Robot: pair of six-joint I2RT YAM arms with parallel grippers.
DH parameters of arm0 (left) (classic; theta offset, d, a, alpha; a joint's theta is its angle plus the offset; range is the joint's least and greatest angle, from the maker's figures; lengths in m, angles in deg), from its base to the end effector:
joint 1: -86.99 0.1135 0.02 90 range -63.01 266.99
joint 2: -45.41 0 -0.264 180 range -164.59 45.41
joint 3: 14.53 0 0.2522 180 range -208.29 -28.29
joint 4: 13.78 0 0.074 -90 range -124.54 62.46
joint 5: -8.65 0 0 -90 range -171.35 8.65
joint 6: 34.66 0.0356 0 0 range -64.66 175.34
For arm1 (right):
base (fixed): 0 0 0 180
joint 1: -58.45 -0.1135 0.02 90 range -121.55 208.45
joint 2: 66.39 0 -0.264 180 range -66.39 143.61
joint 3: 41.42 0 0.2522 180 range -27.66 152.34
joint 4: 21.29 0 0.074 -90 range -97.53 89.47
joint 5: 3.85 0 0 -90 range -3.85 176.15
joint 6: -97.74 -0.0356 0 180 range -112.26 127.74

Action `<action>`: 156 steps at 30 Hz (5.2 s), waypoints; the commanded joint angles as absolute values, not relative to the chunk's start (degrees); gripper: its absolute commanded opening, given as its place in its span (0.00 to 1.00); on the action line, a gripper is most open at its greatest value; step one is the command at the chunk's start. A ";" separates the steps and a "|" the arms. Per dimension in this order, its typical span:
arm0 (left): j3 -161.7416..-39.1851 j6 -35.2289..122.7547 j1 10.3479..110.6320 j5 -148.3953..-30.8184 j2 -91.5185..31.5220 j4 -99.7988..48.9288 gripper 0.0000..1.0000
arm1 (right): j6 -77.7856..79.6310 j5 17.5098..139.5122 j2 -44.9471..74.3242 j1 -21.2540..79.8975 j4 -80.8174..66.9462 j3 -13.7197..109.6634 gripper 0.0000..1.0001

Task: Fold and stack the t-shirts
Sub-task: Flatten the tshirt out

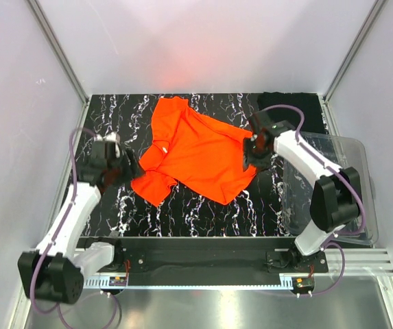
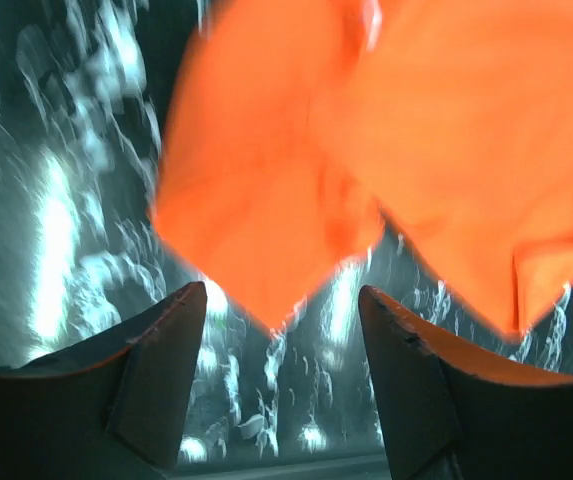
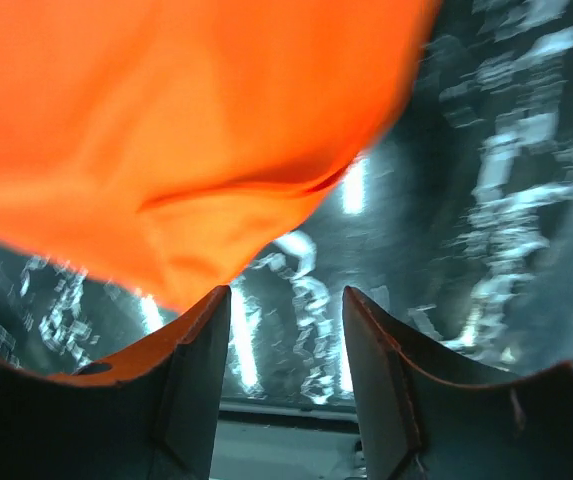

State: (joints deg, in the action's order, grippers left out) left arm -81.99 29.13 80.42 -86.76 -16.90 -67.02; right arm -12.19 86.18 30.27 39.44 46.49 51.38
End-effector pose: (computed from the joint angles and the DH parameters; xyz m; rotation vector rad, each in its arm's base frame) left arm 0.2198 -0.0287 0.2885 -0.3726 2.4112 -0.3742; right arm 0.3184 0.1097 0.2547 0.0229 2.8353 0.1520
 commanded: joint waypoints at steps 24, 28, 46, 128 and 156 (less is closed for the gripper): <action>-59.40 5.25 80.13 -96.47 -22.62 -54.96 0.56 | -27.76 79.03 23.25 30.59 35.36 36.84 0.54; -59.67 4.28 80.13 -95.85 -25.60 -53.56 0.46 | -30.66 77.98 25.97 30.41 34.66 39.75 0.55; -57.65 7.08 80.13 -97.60 -31.94 -49.07 0.06 | -51.32 83.15 36.78 25.23 34.82 45.10 0.56; -148.94 39.69 73.11 -82.67 -13.14 -77.55 0.00 | -11.61 100.51 -8.08 21.10 43.64 68.41 0.00; -123.04 58.67 72.57 -75.01 -35.58 -53.65 0.00 | -16.68 112.98 8.65 31.09 29.66 56.11 0.00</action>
State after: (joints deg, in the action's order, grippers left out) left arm -123.95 55.13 70.45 -76.18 -30.95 -58.78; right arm -16.16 110.80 3.65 24.97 33.59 59.86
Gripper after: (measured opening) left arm 0.012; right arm 0.018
